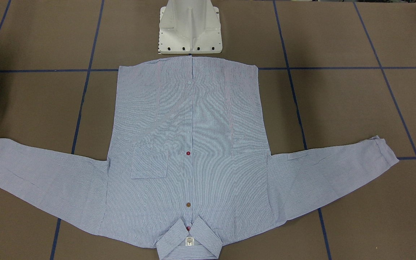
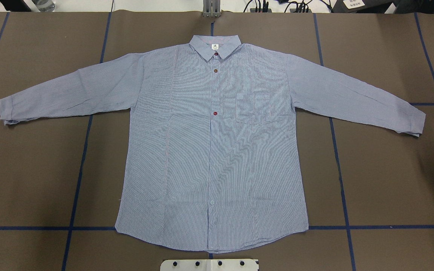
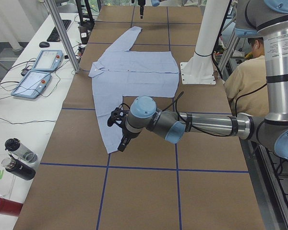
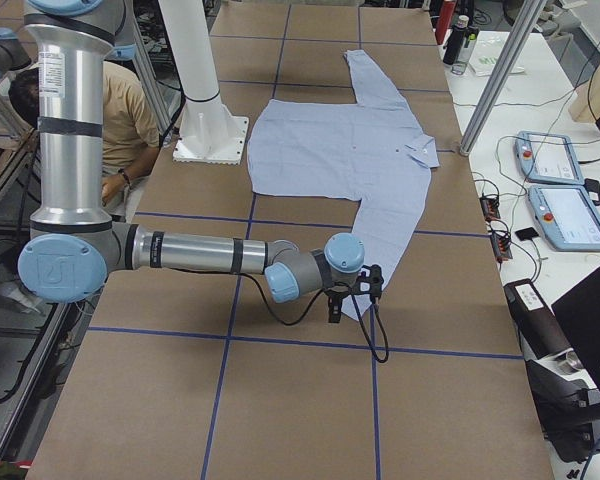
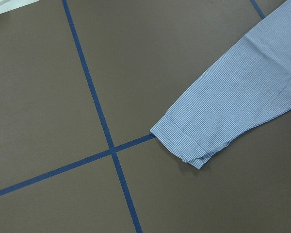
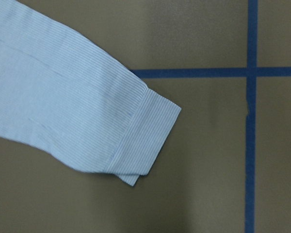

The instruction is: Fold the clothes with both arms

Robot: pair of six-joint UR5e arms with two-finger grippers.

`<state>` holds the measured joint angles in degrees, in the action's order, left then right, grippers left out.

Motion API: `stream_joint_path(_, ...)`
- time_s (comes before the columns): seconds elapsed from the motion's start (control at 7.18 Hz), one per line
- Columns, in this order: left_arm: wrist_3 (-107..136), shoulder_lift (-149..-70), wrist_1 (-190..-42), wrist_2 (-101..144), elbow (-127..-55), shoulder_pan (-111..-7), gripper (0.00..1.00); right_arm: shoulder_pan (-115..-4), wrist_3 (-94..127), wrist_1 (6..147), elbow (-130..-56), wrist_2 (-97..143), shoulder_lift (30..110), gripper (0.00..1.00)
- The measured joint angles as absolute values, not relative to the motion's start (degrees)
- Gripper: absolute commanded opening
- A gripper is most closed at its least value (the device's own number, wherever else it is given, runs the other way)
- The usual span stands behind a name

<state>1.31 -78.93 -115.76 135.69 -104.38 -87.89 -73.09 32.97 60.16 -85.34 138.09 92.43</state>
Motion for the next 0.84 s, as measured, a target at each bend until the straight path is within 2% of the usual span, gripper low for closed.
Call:
stream_joint_path(0.14, 1.3, -78.9, -115.8, 135.7, -104.4, -87.9, 1.0, -69.2, 43.6, 54.3, -83.6, 134.6, 91.6, 0.92)
stream_joint_path(0.28, 1.3, -78.9, -115.8, 135.7, -104.4, -87.9, 1.0, -66.1, 52.2, 50.8, -82.9, 131.0, 91.1, 0.92)
stream_joint_path(0.84, 1.3, -78.9, -115.8, 135.7, -104.4, -87.9, 1.0, -62.9, 68.2, 47.7, -81.8, 127.7, 90.8, 0.92)
